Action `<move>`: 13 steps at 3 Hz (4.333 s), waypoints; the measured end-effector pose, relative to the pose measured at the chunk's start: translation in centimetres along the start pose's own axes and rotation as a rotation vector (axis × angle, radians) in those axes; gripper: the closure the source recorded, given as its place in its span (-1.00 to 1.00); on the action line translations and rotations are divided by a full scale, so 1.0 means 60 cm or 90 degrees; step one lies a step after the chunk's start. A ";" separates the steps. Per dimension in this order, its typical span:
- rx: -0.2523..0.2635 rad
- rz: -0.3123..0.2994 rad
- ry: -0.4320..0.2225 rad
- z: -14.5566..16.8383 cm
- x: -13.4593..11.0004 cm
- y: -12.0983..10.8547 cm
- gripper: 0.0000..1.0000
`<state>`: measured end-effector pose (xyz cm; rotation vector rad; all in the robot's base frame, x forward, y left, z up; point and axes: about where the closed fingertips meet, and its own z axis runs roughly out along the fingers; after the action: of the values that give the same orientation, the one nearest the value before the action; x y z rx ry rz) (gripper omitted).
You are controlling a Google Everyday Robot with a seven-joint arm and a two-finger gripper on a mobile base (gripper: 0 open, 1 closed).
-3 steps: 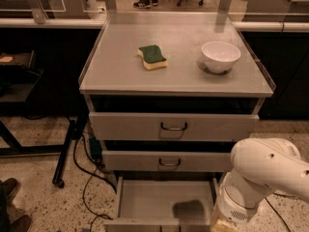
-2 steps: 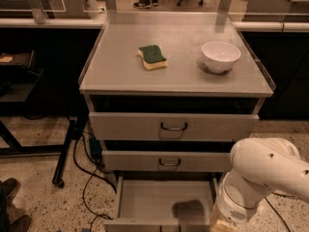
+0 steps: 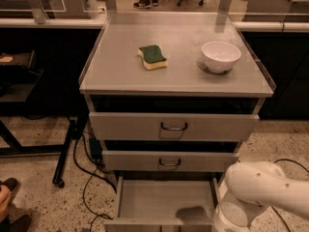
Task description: Close bottom drawer
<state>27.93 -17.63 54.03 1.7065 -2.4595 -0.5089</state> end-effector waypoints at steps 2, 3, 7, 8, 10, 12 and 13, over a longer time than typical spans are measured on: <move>-0.061 0.098 0.023 0.144 0.026 -0.037 1.00; -0.062 0.097 0.023 0.144 0.026 -0.037 1.00; -0.085 0.238 0.000 0.271 0.007 -0.145 1.00; -0.081 0.340 -0.043 0.289 0.026 -0.171 1.00; -0.081 0.520 -0.095 0.337 0.062 -0.273 1.00; -0.082 0.588 -0.098 0.391 0.067 -0.302 1.00; -0.058 0.654 -0.108 0.430 0.068 -0.346 1.00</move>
Offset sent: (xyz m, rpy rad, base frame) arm 0.0000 -0.0041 -0.0598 -0.0329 0.0728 -0.0841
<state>37.91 -22.48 22.55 0.2196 -2.8993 -0.5961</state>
